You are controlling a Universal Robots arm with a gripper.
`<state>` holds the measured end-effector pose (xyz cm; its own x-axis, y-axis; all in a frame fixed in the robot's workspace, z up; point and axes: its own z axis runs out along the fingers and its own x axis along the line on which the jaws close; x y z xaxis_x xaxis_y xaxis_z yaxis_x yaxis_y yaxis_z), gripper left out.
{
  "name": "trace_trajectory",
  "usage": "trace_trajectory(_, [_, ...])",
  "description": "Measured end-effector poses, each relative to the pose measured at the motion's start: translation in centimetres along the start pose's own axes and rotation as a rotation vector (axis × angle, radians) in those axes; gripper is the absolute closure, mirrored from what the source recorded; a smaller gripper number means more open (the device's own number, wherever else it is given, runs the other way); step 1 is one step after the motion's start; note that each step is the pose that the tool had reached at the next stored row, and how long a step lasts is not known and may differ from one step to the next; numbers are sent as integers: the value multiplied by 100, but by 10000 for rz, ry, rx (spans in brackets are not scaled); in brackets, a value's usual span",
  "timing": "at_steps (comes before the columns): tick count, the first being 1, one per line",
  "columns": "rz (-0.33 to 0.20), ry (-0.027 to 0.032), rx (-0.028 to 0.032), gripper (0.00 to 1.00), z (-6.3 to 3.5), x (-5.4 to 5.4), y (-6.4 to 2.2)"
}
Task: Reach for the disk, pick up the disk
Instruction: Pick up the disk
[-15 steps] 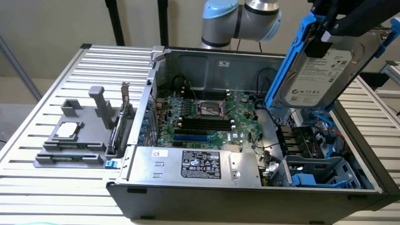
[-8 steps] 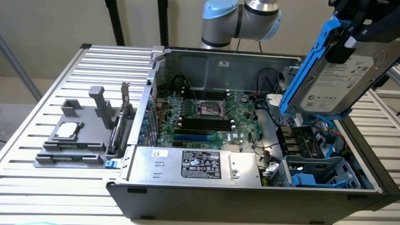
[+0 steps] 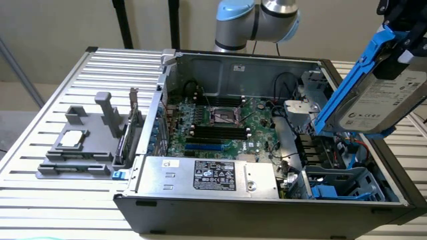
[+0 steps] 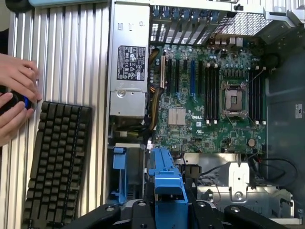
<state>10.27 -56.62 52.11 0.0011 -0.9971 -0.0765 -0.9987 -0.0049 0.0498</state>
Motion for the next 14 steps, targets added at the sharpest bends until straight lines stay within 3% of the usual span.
trace_trajectory(4, [-1, -30, 0, 67, 6, 143, -38])
trace_trajectory(9, [-6, -134, 1, 67, 62, 321, -52])
trace_trajectory(14, [-18, -191, 94, 67, 132, 339, -57])
